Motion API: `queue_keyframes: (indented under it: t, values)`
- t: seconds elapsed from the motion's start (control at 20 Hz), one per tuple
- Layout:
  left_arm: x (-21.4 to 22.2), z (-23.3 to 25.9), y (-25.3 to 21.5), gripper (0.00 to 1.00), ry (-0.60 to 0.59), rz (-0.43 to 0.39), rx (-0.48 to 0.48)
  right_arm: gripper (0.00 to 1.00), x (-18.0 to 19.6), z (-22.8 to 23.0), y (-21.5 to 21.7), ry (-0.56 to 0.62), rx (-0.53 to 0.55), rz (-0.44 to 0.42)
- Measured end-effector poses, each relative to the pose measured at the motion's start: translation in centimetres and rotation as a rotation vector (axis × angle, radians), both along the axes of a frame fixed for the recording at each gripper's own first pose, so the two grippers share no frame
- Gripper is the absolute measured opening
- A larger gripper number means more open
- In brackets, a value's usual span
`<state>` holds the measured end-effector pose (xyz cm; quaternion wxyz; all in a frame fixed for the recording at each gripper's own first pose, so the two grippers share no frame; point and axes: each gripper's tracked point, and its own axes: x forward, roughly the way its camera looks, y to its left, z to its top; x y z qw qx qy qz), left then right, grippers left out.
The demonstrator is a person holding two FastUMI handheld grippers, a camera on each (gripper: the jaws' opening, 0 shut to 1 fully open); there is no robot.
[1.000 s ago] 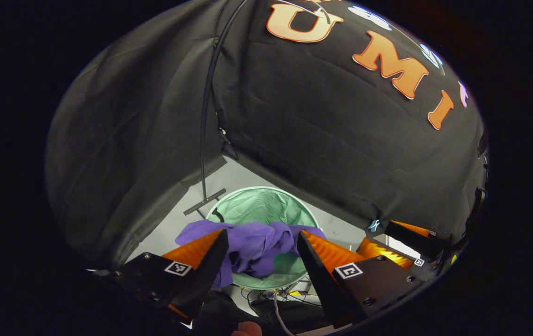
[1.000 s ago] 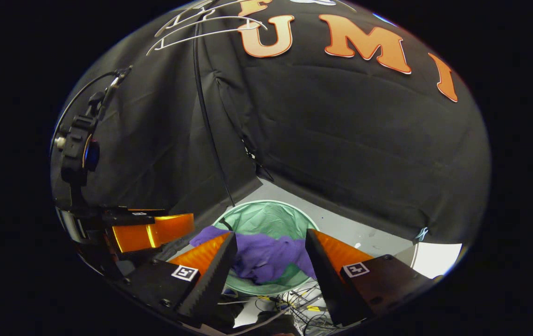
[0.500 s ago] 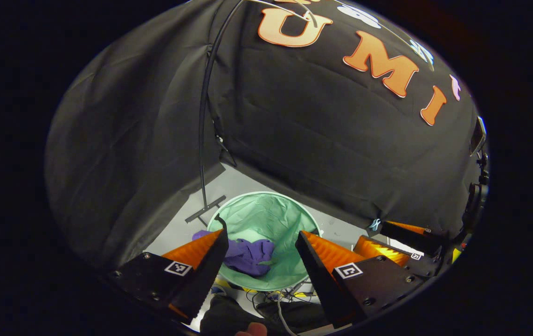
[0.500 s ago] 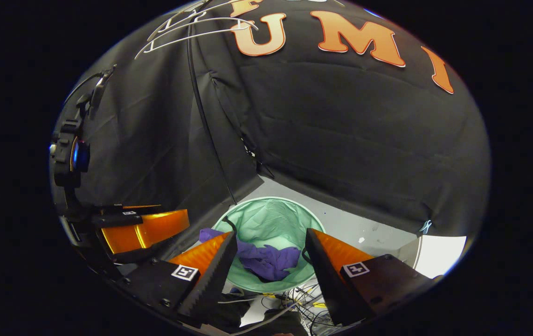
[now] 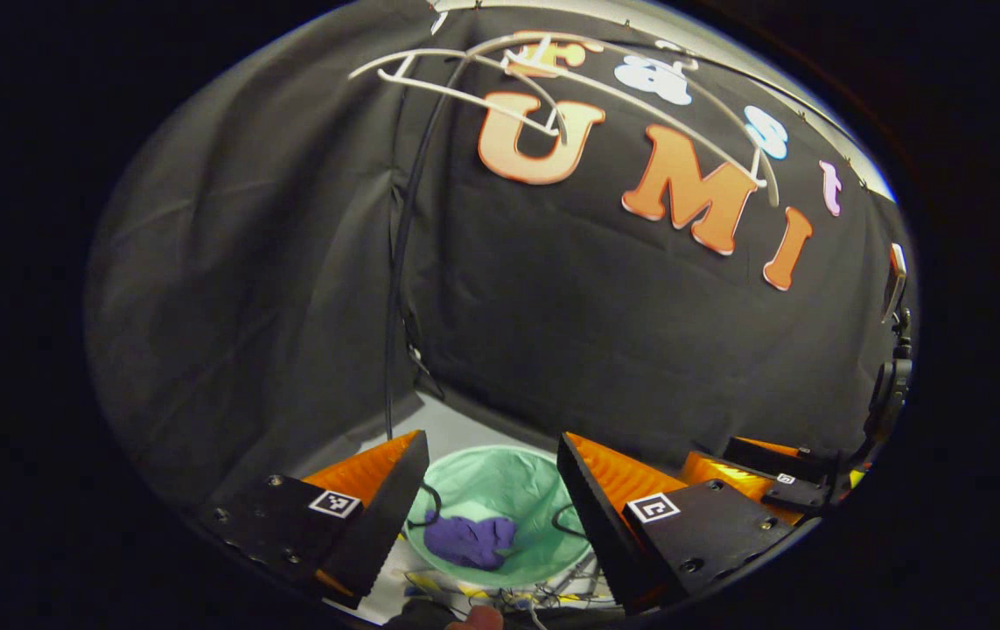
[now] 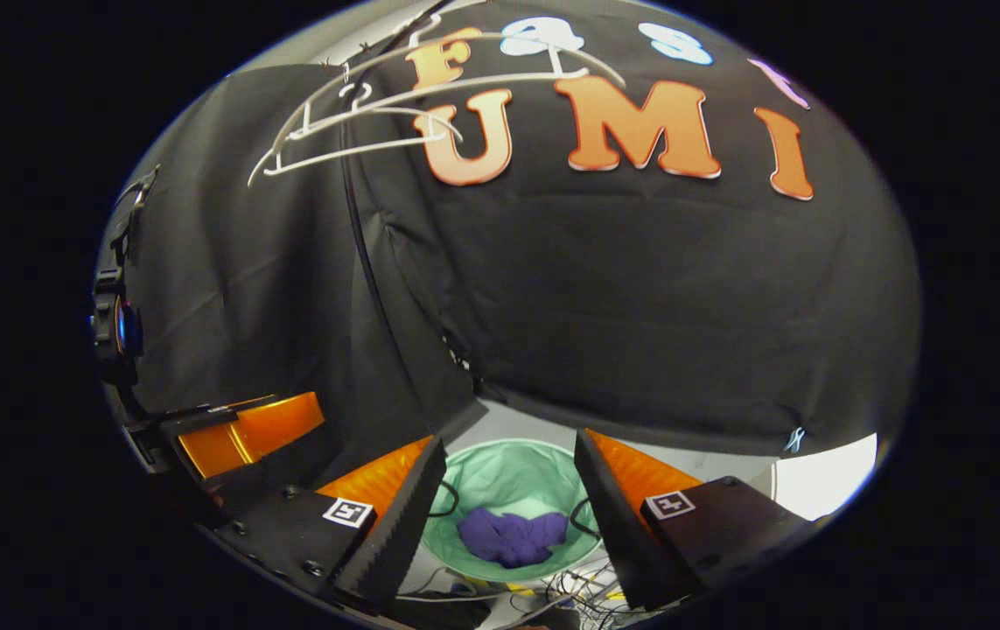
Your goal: Grasp the clothes on the hanger with both hands and then place them into the laundry hamper below.
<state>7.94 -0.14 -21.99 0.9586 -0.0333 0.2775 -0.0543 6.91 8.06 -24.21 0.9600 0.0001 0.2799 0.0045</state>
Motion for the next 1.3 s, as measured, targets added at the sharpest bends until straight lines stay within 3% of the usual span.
queue_keyframes:
  t: [0.15, 0.25, 0.45, 0.5, 0.6, 0.65, 0.75, 0.8, 0.95, 1.0, 1.05, 1.15, 1.25, 1.3]
  values:
    - [0.5, 5.6, 0.2, 1.0, -0.133, -0.003, 0.017, 0.97, -0.3, 5.9, 0.7, -0.131, 0.016, -0.027]
    - [0.5, 8.5, 0.1, 0.95, -0.206, 0.002, 0.005, 0.97, -1.4, 9.6, 0.9, -0.201, 0.016, -0.027]
    - [-1.5, 13.2, -0.4, 0.95, -0.291, 0.07, -0.08, 0.97, -5.3, 16.1, 2.2, -0.315, 0.013, 0.047]
    - [-2.2, 14.3, -0.6, 0.91, -0.312, 0.07, -0.09, 0.97, -6.7, 17.2, 2.0, -0.335, 0.007, 0.059]
    - [-4.9, 16.2, -0.9, 0.95, -0.372, 0.069, -0.085, 0.97, -8.8, 19.2, 1.5, -0.375, -0.012, 0.077]
    - [-6.6, 17.0, -1.4, 0.9, -0.394, 0.073, -0.077, 0.89, -9.6, 20.1, 1.1, -0.387, -0.023, 0.082]
    - [-9.5, 18.8, -2.1, 0.9, -0.42, 0.079, -0.069, 0.89, -10.6, 21.8, 0.7, -0.4, -0.023, 0.097]
    - [-10.9, 19.7, -2.2, 0.9, -0.432, 0.08, -0.067, 0.97, -11.2, 22.5, 0.5, -0.418, -0.018, 0.099]
    - [-14.6, 20.5, -2.9, 0.99, -0.477, 0.085, -0.047, 0.89, -13.3, 24.1, -1.4, -0.46, -0.015, 0.092]
    - [-15.2, 20.4, -3.1, 0.9, -0.488, 0.091, -0.031, 0.89, -13.8, 24.1, -1.8, -0.469, -0.007, 0.092]
    - [-15.3, 20.3, -3.5, 0.95, -0.494, 0.095, -0.015, 0.97, -14.4, 24.3, -2.2, -0.474, 0.004, 0.095]
    - [-15.4, 20.2, -3.9, 0.91, -0.493, 0.1, -0.01, 0.89, -15.1, 24.4, -2.9, -0.476, 0.019, 0.103]
    - [-15.8, 20.2, -3.7, 0.95, -0.489, 0.112, -0.025, 0.89, -15.7, 24.7, -4.0, -0.485, 0.022, 0.103]
    - [-16.0, 20.4, -3.4, 0.9, -0.488, 0.123, -0.027, 0.89, -15.9, 24.6, -4.4, -0.484, 0.021, 0.104]
